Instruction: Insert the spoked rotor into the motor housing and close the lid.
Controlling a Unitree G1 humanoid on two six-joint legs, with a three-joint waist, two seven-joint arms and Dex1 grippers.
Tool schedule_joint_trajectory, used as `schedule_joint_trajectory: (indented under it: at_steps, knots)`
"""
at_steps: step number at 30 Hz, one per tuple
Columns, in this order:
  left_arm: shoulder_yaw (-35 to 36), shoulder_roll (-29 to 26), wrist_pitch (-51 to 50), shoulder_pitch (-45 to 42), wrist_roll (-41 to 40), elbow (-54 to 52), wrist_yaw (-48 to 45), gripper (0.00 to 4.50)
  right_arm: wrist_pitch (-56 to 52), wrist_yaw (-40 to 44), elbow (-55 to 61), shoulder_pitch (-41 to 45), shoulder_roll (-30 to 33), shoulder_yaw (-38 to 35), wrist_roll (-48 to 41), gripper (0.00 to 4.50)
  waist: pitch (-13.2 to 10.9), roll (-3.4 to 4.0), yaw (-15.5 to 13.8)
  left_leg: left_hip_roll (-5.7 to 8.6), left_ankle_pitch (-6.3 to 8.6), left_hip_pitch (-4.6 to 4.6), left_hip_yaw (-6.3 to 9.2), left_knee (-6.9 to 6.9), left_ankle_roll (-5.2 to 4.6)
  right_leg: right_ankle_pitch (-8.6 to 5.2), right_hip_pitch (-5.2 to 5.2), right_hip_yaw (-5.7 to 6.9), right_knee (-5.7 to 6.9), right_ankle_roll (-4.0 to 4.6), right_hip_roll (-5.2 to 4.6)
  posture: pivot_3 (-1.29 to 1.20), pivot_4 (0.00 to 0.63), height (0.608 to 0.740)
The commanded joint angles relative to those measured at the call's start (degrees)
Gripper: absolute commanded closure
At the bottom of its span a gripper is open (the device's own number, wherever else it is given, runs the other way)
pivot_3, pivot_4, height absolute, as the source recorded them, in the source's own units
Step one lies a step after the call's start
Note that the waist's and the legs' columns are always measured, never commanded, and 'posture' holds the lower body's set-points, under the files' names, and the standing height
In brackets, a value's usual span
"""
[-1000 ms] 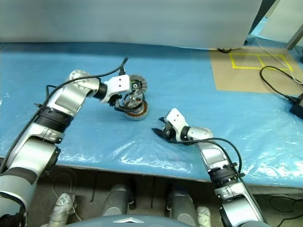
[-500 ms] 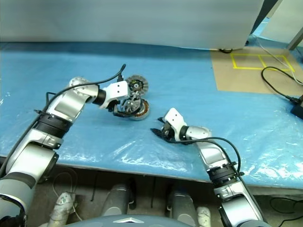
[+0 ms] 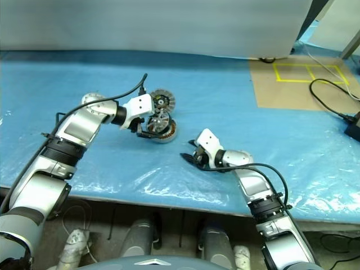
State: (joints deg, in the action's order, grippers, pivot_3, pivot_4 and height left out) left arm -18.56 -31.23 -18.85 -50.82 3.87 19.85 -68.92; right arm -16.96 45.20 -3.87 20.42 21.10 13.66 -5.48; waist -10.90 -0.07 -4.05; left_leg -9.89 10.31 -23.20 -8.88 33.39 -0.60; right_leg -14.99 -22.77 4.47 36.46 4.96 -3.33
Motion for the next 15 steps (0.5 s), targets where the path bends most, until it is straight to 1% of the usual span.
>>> schedule_joint_trajectory:
  at_steps: [1, 9, 15]
  knots:
    - [-0.1, -0.1, 0.8, -1.1, 0.9, 0.4, 1.0, 0.86, -0.5, -0.1, 3.3, -0.4, 0.2, -0.2, -0.5, 1.60, 0.0, 0.00, 0.0, 0.00, 0.00, 0.00, 0.00, 0.00, 0.00, 0.00, 0.00, 0.00, 0.00, 0.00, 0.00, 0.00, 0.150, 0.740]
    - [-0.6, 0.9, 1.5, -0.5, 1.2, 0.7, 1.4, 0.86, 1.6, 0.1, 0.0, -0.1, 0.0, -0.3, 0.0, 1.60, 0.0, 0.00, 0.0, 0.00, 0.00, 0.01, 0.00, 0.00, 0.01, 0.00, 0.01, 0.00, 0.00, 0.00, 0.00, 0.00, 0.150, 0.740]
    - [-0.6, 0.4, 1.3, 0.4, 1.1, 0.1, 1.6, 0.86, -0.3, -0.1, 2.0, 0.2, 0.1, 0.0, -0.1, 1.60, 0.0, 0.00, 0.0, 0.00, 0.00, 0.01, 0.00, 0.00, 0.00, 0.00, 0.01, 0.00, 0.00, 0.00, 0.00, 0.00, 0.150, 0.740]
